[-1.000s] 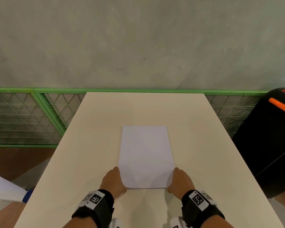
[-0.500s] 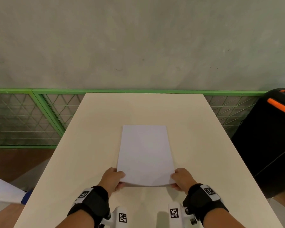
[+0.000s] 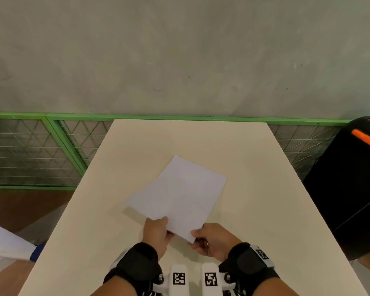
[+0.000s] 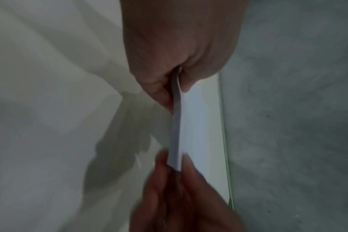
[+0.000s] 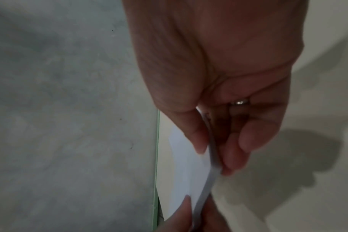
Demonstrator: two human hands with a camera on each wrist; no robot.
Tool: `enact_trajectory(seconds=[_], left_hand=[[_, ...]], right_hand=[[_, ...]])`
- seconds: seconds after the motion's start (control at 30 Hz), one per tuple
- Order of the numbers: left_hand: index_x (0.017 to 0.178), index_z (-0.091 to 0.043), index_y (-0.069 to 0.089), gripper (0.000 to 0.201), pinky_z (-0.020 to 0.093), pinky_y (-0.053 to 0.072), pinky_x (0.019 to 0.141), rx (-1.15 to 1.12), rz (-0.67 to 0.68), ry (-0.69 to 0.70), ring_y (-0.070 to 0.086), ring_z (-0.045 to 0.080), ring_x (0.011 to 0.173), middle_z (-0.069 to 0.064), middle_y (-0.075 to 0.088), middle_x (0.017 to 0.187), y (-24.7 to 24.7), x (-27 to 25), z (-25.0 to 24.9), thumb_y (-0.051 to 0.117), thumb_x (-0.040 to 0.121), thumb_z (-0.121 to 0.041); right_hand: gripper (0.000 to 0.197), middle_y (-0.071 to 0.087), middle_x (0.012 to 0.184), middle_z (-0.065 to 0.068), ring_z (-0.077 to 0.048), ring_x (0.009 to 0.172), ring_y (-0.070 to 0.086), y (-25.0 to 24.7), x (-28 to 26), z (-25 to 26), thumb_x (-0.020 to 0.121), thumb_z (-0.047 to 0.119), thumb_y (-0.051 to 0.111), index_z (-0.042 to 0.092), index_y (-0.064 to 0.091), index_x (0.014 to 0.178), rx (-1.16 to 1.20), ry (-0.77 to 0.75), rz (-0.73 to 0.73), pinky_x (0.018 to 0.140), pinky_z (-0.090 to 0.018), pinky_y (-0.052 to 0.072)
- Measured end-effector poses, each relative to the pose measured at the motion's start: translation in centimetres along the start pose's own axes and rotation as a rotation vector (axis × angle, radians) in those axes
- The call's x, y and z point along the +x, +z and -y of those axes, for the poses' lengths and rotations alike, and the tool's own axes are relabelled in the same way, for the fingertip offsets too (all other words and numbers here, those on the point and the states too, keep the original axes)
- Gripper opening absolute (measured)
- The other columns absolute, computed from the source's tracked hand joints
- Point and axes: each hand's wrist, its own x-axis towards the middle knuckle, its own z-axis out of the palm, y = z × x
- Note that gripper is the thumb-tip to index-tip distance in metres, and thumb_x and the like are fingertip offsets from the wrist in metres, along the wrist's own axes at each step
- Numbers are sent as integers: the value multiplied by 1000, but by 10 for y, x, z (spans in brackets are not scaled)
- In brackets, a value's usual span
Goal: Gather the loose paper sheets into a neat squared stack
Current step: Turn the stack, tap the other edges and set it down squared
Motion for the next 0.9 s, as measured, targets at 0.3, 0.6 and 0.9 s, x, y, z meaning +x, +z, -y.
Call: enact_trajectory(seconds=[0.3, 0.6, 0.9], left_hand=[[112, -25, 59, 32, 37, 52, 81, 276, 285, 177, 63, 22, 103, -2, 68, 112, -34, -16, -73, 45, 94, -3], [106, -40, 58, 33, 30, 53, 79, 618, 343, 379, 66, 10, 101, -15, 73, 103, -31, -22, -109, 49, 94, -10], [125, -19, 51, 37, 17, 46, 74, 636, 196, 623, 60, 18, 102, 0, 63, 112, -12, -22, -97, 47, 92, -3]], right_hand=[[51, 55, 115, -13, -18, 73, 55, -75, -1, 15, 94, 35, 45, 12, 35, 139, 129, -356, -500, 64, -29, 41], [46, 60, 125, -4, -22, 114, 56, -99, -29, 73, 91, 34, 44, 15, 48, 133, -194, -583, -364, 100, -36, 41], [18, 58, 93, -4, -22, 88, 53, -80, -30, 61, 90, -1, 45, 14, 50, 99, -91, -848, -600, 70, -23, 42]])
